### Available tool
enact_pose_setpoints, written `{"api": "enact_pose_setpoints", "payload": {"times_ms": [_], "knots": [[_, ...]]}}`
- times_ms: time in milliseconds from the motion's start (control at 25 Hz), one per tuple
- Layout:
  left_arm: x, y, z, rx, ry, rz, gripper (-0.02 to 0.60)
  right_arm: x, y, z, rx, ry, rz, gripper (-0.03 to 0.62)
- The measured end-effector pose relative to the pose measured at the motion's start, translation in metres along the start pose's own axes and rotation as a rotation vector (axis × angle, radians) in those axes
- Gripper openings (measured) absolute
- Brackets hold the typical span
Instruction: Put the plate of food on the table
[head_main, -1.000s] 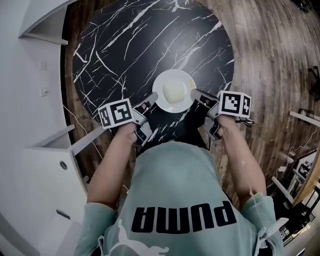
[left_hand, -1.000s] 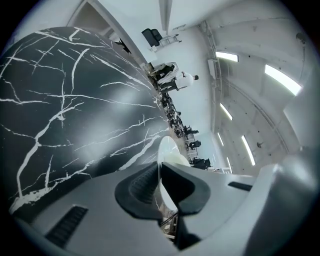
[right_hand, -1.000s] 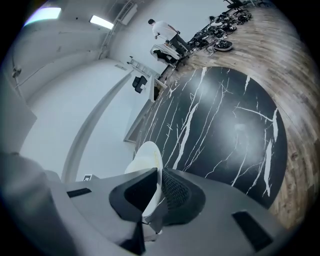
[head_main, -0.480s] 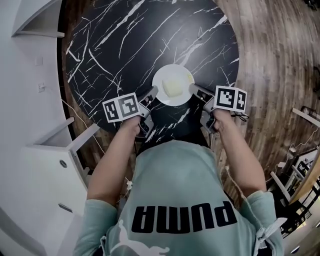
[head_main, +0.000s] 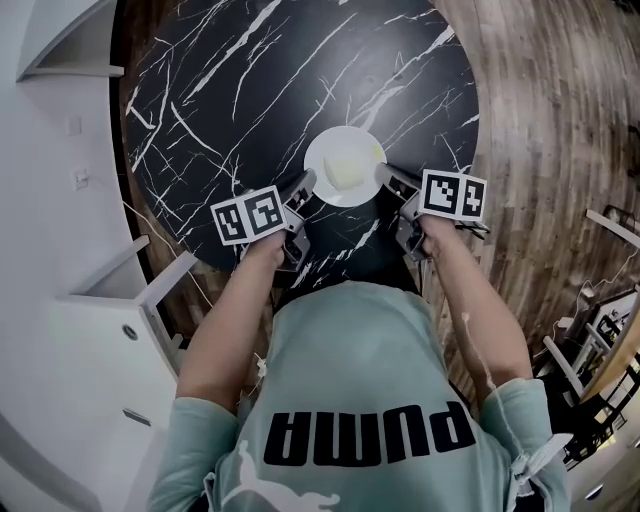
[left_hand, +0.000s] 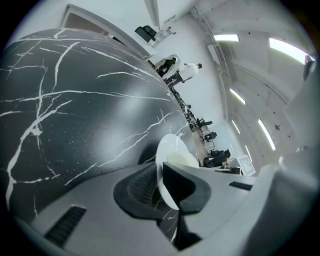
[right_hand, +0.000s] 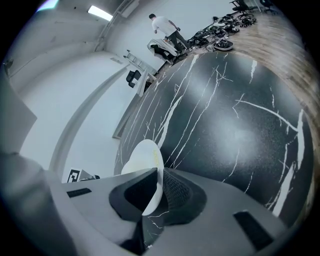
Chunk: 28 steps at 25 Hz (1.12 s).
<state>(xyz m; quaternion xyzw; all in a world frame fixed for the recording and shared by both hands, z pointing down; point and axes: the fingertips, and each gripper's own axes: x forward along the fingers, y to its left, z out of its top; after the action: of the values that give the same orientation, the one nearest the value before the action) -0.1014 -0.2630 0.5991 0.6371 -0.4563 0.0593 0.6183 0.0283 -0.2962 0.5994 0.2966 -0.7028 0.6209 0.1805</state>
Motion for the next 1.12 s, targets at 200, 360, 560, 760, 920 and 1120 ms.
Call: {"api": "enact_pose_setpoints", "payload": {"times_ms": [200, 360, 560, 760, 920, 1120], "knots": [[0.005, 0.003, -0.001, 0.014, 0.002, 0.022, 0.04, 0.004, -0.007, 0.0, -0.004, -0.005, -0.036, 0.031], [0.008, 0.009, -0.001, 0.029, -0.001, 0.06, 0.04, 0.008, -0.009, -0.001, -0.013, -0.014, -0.06, 0.031], [0.013, 0.016, -0.002, 0.053, 0.007, 0.092, 0.04, 0.012, -0.013, 0.001, -0.013, -0.032, -0.083, 0.031], [0.014, 0.013, 0.001, 0.091, 0.01, 0.072, 0.05, 0.014, -0.015, 0.0, -0.013, -0.039, -0.102, 0.031], [0.013, 0.008, 0.004, 0.12, -0.002, 0.049, 0.126, 0.01, -0.017, 0.004, -0.031, -0.07, -0.112, 0.042], [-0.001, 0.018, 0.011, 0.174, -0.035, 0.114, 0.137, -0.009, -0.013, 0.018, -0.077, -0.147, -0.141, 0.051]]}}
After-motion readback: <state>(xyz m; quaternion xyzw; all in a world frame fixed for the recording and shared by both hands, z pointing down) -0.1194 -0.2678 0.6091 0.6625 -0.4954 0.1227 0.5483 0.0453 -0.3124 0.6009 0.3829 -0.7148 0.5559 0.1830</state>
